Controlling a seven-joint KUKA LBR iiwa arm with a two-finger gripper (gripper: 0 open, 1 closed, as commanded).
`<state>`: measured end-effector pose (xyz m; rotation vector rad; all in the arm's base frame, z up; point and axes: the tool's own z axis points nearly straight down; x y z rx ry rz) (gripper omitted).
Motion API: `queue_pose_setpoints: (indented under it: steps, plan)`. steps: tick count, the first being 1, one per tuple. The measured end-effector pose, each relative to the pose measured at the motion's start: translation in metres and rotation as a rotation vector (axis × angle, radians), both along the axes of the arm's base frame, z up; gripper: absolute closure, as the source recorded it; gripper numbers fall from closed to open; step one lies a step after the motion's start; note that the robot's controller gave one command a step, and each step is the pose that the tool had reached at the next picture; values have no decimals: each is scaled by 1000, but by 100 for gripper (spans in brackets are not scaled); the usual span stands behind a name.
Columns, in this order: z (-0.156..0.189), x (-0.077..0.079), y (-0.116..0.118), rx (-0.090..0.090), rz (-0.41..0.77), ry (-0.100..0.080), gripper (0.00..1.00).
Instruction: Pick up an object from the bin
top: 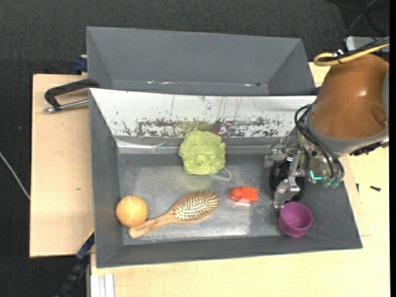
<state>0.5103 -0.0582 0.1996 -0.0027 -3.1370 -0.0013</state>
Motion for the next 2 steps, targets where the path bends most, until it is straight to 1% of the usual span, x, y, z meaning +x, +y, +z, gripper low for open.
queue_pose_setpoints:
  steps: [1, 2]
  plan:
    - [3, 1, 0, -1, 1, -6, 0]
    - [3, 1, 0, -1, 2, -6, 0]
